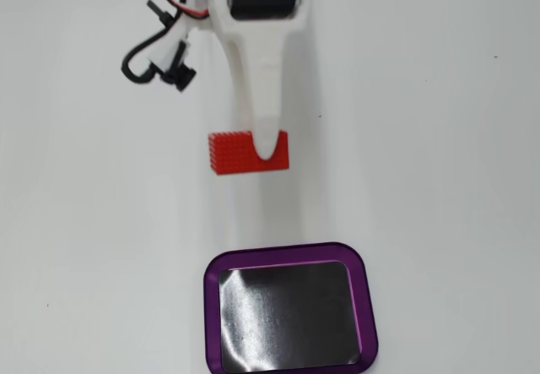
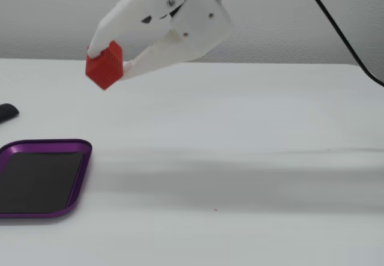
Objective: Pick up the cube and place it in the box.
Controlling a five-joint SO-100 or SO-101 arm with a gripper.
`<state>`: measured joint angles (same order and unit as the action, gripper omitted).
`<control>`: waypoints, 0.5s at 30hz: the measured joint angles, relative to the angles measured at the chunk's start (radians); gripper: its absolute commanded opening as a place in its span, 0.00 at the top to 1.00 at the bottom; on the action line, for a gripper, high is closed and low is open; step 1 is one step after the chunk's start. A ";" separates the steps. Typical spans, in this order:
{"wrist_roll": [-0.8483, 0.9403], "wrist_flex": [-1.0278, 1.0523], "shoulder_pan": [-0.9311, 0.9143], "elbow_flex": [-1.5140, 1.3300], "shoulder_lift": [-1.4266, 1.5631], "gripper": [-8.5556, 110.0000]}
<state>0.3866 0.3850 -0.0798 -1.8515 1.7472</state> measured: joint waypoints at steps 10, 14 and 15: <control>0.000 0.025 -0.003 0.272 -0.318 0.93; 0.000 0.107 0.003 0.437 -0.437 0.93; 0.000 0.132 0.005 0.476 -0.465 0.93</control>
<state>0.3866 0.5170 -0.0752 -1.3760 1.2824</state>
